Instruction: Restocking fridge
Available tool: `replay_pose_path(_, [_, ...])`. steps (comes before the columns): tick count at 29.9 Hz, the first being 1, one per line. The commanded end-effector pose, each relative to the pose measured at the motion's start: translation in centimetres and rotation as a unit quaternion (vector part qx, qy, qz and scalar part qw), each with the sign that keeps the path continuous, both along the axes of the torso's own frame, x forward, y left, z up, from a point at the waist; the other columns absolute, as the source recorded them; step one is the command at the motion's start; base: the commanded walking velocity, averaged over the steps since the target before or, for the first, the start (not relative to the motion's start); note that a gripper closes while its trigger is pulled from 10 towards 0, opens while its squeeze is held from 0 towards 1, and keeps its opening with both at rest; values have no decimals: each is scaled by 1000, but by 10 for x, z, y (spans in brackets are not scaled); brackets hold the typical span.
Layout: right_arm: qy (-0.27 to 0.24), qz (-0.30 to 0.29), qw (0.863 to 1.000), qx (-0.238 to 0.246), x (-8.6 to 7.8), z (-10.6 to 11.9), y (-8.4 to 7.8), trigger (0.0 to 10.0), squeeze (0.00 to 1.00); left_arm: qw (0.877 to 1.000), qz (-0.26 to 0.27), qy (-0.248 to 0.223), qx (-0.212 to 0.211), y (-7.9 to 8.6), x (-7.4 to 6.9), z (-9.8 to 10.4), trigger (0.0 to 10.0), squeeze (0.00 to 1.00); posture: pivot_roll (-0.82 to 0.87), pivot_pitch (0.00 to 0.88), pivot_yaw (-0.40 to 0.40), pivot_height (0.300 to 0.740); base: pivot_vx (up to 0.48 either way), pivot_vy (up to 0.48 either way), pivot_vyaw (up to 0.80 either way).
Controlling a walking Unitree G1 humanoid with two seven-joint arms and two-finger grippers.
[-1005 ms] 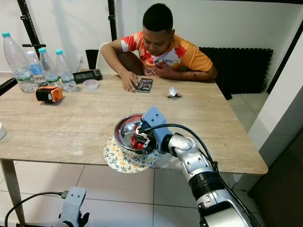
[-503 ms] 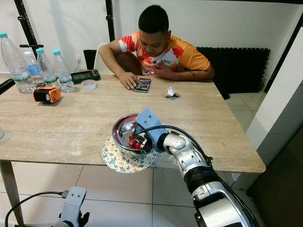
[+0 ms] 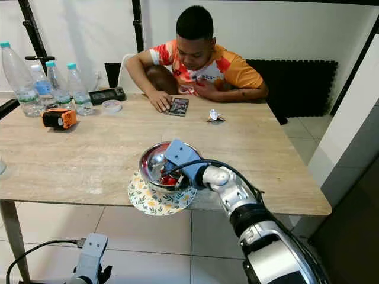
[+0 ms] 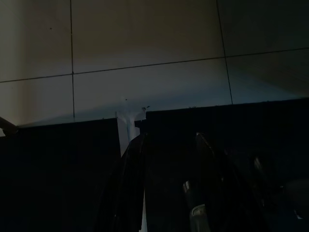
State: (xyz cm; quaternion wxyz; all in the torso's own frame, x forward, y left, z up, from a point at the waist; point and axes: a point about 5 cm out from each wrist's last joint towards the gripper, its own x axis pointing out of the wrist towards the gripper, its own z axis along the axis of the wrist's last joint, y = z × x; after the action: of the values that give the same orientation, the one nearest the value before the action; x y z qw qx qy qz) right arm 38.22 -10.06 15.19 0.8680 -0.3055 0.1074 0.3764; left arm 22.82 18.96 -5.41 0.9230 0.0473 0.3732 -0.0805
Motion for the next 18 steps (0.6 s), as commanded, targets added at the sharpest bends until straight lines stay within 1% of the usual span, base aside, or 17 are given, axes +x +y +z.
replay_pose_path(1, [-8, 1, 1000, -20, 2, 1, 0, 10000, 0, 1000, 2, 5, 10, 6, 0, 1, 10000, 0, -24, 21, -23, 740, 0, 0, 0])
replay_pose_path(2, [-8, 1, 1000, -20, 2, 1, 0, 10000, 0, 1000, 2, 5, 10, 6, 0, 1, 10000, 0, -24, 21, -23, 740, 0, 0, 0])
replay_pose_path(3, [-10, -3, 999, -37, 4, 1, 0, 10000, 0, 1000, 1, 5, 12, 6, 1, 1, 10000, 0, -23, 24, -25, 740, 0, 0, 0])
replay_pose_path(5, [-11, -3, 999, -44, 5, 2, 0, 10000, 0, 1000, 1, 4, 12, 6, 1, 1, 10000, 0, -23, 24, -25, 740, 0, 0, 0])
replay_pose_path(11, [-10, 17, 996, -89, 5, 1, 2, 10000, 0, 1000, 0, 3, 13, 7, 3, 3, 10000, 0, -21, 27, -22, 740, 0, 0, 0])
replay_pose_path(18, [7, 18, 995, -100, 7, 1, 2, 10000, 0, 1000, 0, 5, 14, 9, 2, 2, 10000, 0, -20, 27, -23, 740, 0, 0, 0])
